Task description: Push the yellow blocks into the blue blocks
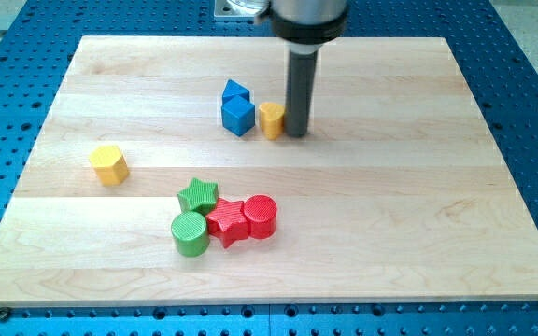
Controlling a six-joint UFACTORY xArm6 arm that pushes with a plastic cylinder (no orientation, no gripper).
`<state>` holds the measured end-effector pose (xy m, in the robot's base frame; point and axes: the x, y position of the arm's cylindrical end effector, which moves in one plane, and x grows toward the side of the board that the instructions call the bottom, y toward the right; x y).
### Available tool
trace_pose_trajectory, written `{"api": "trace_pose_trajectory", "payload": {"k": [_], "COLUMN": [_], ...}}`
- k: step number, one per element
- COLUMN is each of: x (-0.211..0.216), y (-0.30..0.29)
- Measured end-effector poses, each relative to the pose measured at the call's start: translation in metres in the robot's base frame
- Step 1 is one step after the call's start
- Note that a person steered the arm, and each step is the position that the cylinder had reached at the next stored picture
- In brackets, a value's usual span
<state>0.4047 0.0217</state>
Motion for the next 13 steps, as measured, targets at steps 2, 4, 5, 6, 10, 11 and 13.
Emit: {"api": "trace_pose_trajectory", "payload": {"k": [2,4,5,6,10,11,13], "x": [-0.126,-0.079,-0.102,-0.104,0.0,0.056,0.005], "y": [0.04,-0.037,-0.053,-0.086,-0.243,-0.264,-0.141]}}
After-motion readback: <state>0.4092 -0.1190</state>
